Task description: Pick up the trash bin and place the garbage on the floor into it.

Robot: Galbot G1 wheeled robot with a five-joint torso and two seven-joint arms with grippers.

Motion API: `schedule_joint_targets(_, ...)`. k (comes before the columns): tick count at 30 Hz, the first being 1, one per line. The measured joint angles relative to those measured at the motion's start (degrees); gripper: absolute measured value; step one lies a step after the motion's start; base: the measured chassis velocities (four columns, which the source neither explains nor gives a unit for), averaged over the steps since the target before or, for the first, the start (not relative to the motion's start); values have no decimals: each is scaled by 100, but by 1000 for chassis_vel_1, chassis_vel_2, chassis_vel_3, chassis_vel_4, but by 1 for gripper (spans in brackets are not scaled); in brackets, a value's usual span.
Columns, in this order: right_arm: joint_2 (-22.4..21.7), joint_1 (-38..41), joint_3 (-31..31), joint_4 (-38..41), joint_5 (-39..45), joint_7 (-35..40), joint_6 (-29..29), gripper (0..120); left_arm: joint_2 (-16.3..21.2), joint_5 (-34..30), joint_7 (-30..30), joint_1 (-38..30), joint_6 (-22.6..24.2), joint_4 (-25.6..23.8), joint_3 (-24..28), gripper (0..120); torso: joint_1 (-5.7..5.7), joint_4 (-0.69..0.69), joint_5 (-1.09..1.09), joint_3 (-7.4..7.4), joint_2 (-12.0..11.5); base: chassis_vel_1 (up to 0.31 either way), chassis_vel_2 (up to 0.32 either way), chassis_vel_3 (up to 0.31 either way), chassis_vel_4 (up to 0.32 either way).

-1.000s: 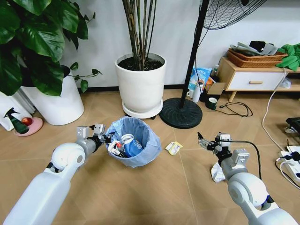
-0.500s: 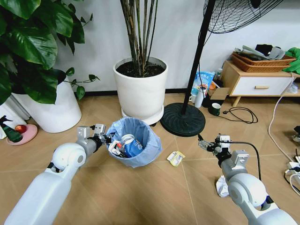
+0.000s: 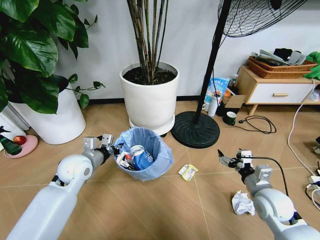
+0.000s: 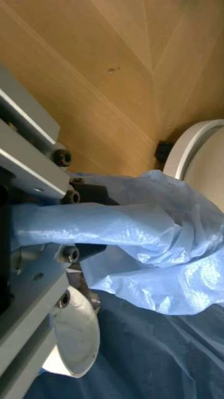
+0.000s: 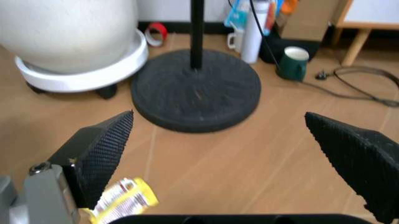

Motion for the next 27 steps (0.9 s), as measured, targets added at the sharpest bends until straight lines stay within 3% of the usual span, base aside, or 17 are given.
schedule_joint_targets(13, 69, -611, 567, -1235, -131, -905, 492, 100, -80, 84, 45, 8, 0, 51, 7, 0, 0, 0, -3, 1, 0, 0, 0, 0, 0)
schedule_joint_targets(27, 165, -561, 407, -2380, -259, -1206, 573, 100, -124, 109, 64, -41, 0, 93, 52, 0, 0, -1, -2, 1, 0, 0, 0, 0, 0)
